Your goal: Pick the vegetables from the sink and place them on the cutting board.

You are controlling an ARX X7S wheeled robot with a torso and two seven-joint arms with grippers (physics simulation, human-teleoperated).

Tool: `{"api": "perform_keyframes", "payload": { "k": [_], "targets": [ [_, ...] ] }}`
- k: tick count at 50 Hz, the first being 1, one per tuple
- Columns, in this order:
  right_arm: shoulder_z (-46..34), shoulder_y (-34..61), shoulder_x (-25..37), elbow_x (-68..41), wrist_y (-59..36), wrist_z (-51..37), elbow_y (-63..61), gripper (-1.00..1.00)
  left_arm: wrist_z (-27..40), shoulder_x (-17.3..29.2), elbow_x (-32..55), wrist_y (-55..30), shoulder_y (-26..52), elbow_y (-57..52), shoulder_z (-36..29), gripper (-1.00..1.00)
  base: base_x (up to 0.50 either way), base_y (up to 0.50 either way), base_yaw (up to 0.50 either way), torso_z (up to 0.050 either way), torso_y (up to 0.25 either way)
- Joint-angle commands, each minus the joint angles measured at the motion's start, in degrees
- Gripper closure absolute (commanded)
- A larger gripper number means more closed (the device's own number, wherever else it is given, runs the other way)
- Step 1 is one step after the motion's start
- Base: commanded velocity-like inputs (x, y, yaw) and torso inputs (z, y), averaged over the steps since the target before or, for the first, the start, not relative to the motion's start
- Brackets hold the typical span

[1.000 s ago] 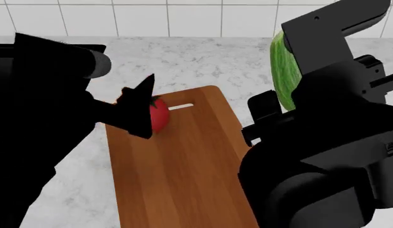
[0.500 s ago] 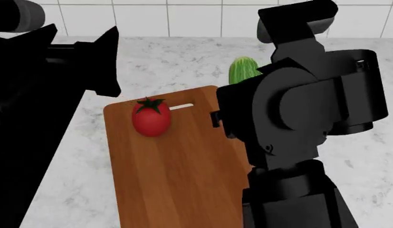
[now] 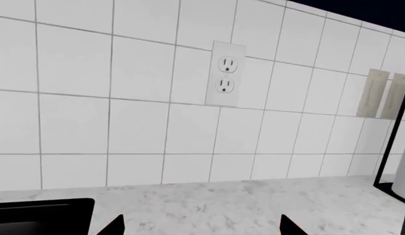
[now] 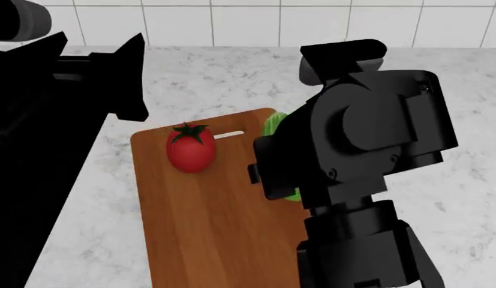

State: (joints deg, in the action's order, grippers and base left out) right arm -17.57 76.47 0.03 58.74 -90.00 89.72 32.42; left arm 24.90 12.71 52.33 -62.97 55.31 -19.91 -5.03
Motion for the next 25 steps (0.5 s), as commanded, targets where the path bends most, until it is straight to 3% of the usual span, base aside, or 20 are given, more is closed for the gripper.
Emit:
{"api": "perform_keyframes", "payload": {
  "k": [1,19,20,25],
  "targets": [
    [-1.4,-1.4,0.0,-1.7,0.0,0.3,0.4,1.00,0.2,0.2,0.1,0.5,-0.2,0.2,-0.4,-1.00,0.00,0.00,0.00,0.000,0.000],
    [-2.2,-3.1,0.0,-1.9,0.0,0.3,-0.5,1.00,0.3,0.8,0.3,1.2,-0.5,0.5,-0.8,-1.00,0.00,0.00,0.00,0.000,0.000],
    [-1.9,-3.0,0.0,-1.1,0.0,0.3,-0.9,-1.00,0.2,0.8,0.2,1.3,-0.5,0.6,-1.0,-1.00,0.00,0.00,0.00,0.000,0.000],
    [-1.0,-2.7,0.0,-0.2,0.0,0.3,-1.2,-1.00,0.4,0.9,0.4,1.2,-0.3,0.5,-1.0,-1.00,0.00,0.00,0.00,0.000,0.000]
  ]
}}
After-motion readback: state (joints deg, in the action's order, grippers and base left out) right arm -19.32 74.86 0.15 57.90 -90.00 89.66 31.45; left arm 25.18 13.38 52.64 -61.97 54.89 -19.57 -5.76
